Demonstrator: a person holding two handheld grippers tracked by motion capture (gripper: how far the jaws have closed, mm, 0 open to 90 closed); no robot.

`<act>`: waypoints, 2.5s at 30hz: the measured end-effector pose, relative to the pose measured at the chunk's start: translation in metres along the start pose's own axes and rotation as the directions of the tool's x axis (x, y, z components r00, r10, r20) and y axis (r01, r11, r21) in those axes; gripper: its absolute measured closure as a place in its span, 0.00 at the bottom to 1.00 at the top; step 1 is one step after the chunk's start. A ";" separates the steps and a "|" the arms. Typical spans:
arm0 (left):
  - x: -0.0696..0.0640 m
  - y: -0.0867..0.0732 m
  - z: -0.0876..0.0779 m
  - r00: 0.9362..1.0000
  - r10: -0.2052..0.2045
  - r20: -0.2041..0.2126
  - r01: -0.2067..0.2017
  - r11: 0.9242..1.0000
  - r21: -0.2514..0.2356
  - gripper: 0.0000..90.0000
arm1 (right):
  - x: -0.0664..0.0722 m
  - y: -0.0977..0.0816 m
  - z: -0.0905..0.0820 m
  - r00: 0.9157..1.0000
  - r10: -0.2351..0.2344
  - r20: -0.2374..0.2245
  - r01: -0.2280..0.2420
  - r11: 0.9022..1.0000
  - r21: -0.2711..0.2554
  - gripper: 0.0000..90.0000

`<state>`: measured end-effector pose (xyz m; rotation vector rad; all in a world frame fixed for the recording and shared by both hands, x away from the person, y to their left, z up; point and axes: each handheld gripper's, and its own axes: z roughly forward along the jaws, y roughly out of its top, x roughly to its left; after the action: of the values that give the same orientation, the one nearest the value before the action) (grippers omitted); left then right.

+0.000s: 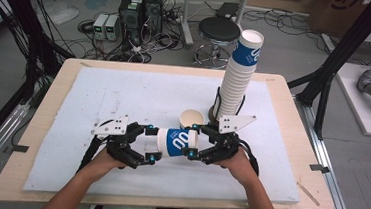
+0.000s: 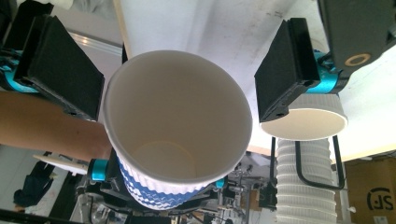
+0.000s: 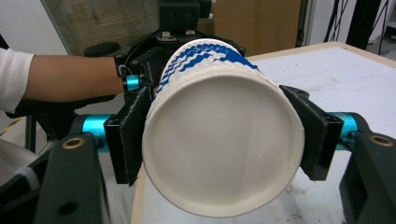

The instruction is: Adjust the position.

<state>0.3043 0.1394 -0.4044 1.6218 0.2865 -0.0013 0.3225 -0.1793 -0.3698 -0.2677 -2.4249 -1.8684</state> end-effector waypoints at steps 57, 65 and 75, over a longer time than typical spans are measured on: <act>-0.004 0.063 -0.015 0.986 0.163 -0.030 -0.129 0.866 0.484 0.30 | 0.015 0.021 0.026 0.984 -0.141 0.107 0.118 0.972 0.202 0.23; -0.006 0.068 -0.005 0.980 0.200 -0.019 -0.153 0.803 0.576 0.30 | 0.017 0.024 0.042 0.975 -0.204 0.091 0.169 0.940 0.297 0.23; -0.006 0.070 0.007 0.982 0.189 0.000 -0.141 0.732 0.666 0.30 | 0.018 0.020 0.059 0.960 -0.269 0.079 0.217 0.892 0.395 0.23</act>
<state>0.3129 0.1288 -0.3349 2.3703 0.1987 0.1000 0.3120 -0.1154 -0.3633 -0.0628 -2.9671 -1.4364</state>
